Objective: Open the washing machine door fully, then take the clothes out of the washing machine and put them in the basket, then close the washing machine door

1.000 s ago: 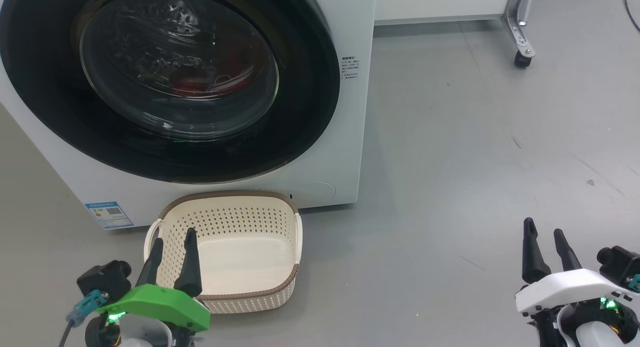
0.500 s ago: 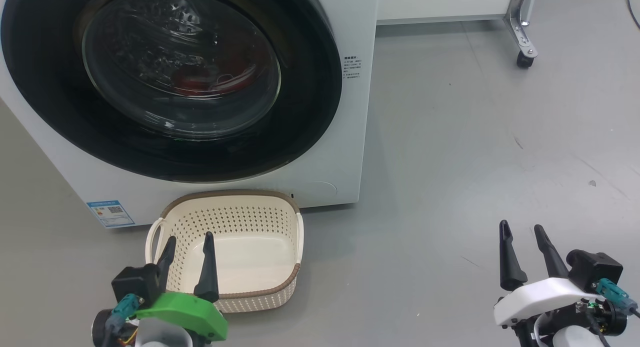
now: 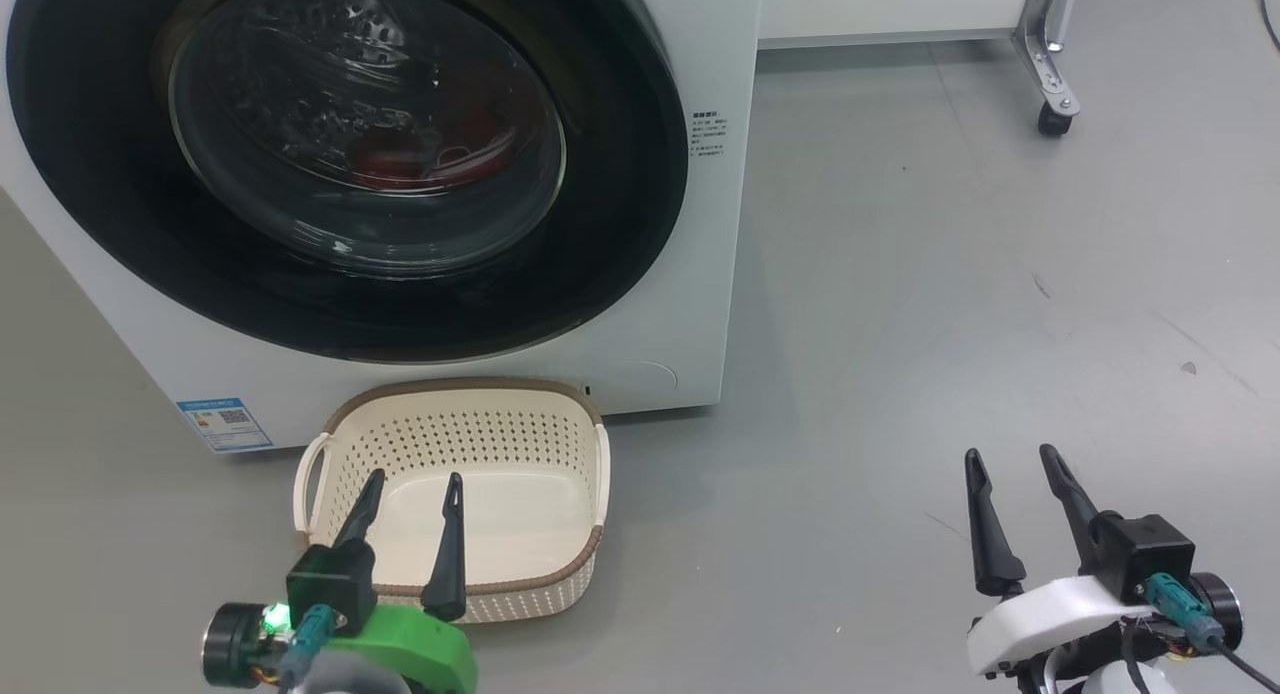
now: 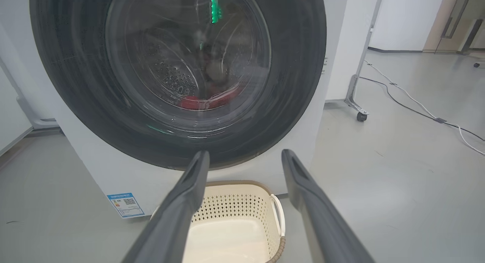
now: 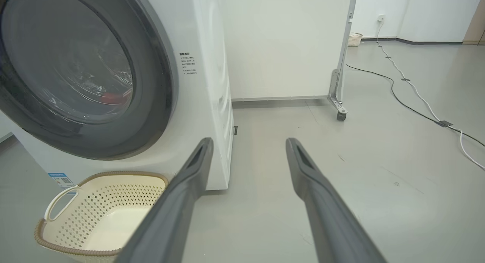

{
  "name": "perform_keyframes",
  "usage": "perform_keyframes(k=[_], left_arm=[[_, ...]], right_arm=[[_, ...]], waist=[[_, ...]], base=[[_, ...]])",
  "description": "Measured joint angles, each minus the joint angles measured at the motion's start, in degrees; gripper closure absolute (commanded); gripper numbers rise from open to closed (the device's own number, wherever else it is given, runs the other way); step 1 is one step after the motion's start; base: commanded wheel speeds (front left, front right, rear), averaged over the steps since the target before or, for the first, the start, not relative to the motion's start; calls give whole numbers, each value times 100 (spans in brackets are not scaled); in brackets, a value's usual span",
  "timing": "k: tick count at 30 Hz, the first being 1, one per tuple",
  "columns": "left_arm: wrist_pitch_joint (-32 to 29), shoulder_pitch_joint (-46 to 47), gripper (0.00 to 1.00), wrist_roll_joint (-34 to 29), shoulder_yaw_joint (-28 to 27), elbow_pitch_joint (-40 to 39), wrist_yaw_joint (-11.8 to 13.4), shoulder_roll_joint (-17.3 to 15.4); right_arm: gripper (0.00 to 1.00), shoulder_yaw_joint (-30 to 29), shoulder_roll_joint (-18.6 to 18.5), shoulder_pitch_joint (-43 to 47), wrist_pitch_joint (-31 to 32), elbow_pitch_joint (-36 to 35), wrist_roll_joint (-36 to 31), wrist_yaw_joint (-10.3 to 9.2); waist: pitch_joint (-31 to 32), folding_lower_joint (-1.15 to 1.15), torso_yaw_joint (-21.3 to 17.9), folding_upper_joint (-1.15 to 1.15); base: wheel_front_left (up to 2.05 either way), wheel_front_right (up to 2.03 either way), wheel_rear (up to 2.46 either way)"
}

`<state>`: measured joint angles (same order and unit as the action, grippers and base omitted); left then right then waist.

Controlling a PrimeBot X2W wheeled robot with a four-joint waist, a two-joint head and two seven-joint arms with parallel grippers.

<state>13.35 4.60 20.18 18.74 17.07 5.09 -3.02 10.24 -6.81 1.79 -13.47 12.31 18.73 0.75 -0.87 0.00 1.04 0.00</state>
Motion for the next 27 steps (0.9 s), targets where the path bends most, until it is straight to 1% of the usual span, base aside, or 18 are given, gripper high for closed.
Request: perform_keyframes(k=[5, 27], left_arm=[[92, 0, 0, -269, 51, 65, 44, 12], [92, -2, 0, -169, -29, 325, 96, 30]], right_arm=[[0, 24, 3, 18, -73, -7, -331, -41], [0, -185, 132, 101, -73, 14, -372, -33]], waist=[[-3, 0, 9, 0], [10, 0, 21, 0]], base=[[0, 0, 0], [0, 0, 0]])
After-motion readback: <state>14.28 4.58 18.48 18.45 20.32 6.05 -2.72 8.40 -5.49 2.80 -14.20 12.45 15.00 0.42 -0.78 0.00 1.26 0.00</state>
